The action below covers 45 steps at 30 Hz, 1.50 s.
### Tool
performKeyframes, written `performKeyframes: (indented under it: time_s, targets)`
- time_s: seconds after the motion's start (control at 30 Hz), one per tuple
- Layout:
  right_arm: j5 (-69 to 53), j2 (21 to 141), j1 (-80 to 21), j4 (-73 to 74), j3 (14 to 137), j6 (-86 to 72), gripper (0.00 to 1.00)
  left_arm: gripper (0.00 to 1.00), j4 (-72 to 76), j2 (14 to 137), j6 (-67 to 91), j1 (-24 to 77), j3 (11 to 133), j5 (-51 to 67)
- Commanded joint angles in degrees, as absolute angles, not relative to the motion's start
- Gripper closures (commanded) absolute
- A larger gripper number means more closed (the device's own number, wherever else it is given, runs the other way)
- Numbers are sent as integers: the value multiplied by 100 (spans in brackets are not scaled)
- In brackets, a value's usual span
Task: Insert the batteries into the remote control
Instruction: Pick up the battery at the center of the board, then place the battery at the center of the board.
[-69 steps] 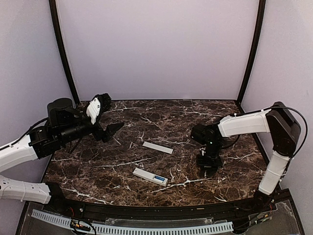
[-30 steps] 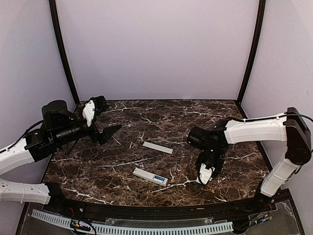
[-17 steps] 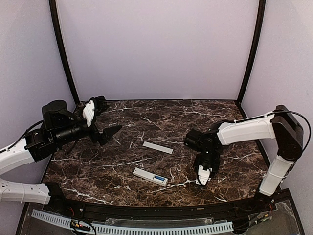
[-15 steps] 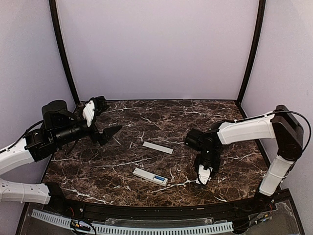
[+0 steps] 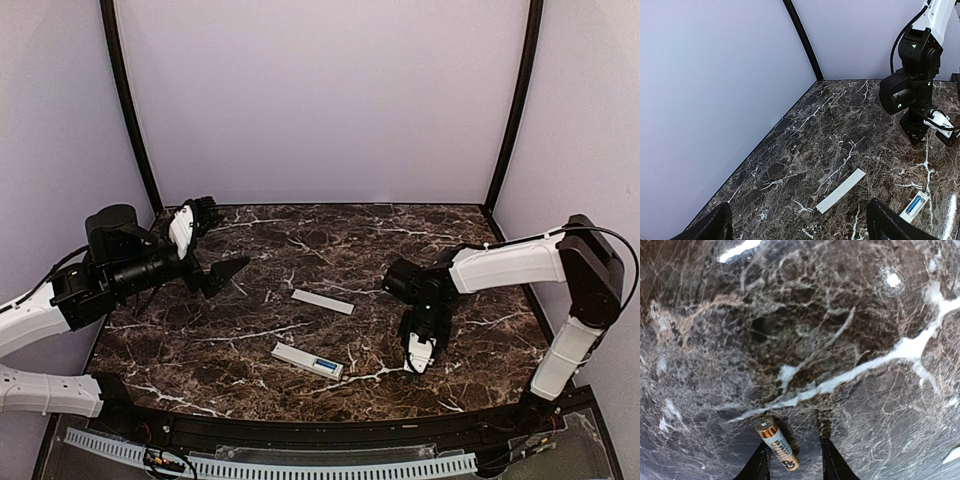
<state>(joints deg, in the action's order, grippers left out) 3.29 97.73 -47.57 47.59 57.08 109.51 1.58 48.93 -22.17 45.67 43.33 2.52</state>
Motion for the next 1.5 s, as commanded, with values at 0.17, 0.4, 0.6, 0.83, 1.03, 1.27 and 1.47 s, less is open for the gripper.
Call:
performKeyframes:
  time_s: [0.17, 0.4, 0.6, 0.83, 1.03, 1.27, 1.47]
  targets:
    - [26, 9910, -4727, 4701, 5311, 10670, 83, 8, 111, 4808, -2196, 4605, 4219, 311]
    - [-327, 9882, -4900, 4836, 5514, 9626, 100, 7, 86, 4843, -2197, 4605, 4219, 327]
    - [-353, 9989, -5206, 5079, 5788, 8134, 100, 7, 71, 4851, -2182, 4605, 4232, 357]
    - [-686, 10554, -5505, 5260, 6508, 5512, 100, 6, 70, 4842, -2145, 4605, 4245, 361]
    - [303, 11373, -5708, 5532, 7105, 3488, 100, 6, 61, 4843, -2112, 4605, 4254, 358]
    - [529, 12144, -5758, 6007, 7840, 2031, 100, 6, 48, 4835, -2101, 4605, 4254, 380]
    - [553, 12339, -6027, 5983, 8012, 1675, 90, 6, 50, 4850, -2100, 4605, 4254, 395]
